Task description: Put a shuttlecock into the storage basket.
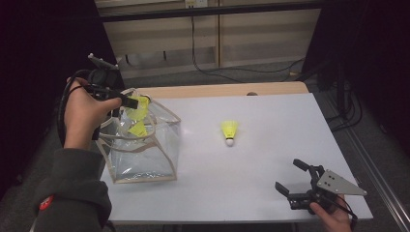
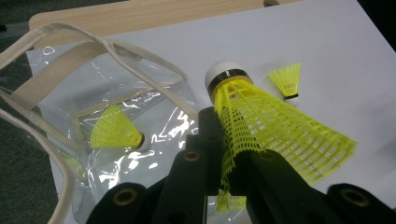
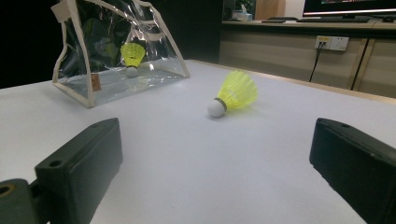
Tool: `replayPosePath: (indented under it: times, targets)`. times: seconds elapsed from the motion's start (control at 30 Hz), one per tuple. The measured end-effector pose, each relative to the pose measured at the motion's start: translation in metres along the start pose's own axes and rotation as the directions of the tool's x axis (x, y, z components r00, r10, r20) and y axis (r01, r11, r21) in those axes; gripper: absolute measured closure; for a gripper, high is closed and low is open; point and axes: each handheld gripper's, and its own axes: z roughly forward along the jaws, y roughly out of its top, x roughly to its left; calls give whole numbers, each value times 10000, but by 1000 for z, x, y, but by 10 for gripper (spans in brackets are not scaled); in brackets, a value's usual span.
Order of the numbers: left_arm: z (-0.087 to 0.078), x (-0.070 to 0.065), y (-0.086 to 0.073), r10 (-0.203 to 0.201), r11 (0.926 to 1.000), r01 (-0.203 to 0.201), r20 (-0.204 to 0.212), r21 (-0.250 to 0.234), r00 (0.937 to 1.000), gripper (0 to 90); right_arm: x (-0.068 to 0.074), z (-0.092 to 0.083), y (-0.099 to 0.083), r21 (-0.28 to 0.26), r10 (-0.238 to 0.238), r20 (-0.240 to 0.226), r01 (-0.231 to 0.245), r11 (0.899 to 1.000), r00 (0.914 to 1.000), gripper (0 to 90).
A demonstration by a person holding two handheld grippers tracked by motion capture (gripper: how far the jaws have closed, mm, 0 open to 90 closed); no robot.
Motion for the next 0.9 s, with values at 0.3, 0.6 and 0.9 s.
replayPosePath:
  times: [0.3, 0.6, 0.9]
  targets:
    - [-3, 8, -5, -183, 9998, 183, -175, -51, 9997, 879, 0, 0, 0, -6, -8, 27, 8, 10000, 10000, 27]
    - [-4, 15, -9, -290, 9996, 288, -542, -37, 9981, 879, 0, 0, 0, -22, -35, 5, 35, 10000, 10000, 27]
    - [3, 23, -14, -618, 9981, 619, -512, 8, 9968, 878, 0, 1, 0, -50, -57, 18, 57, 10000, 10000, 27]
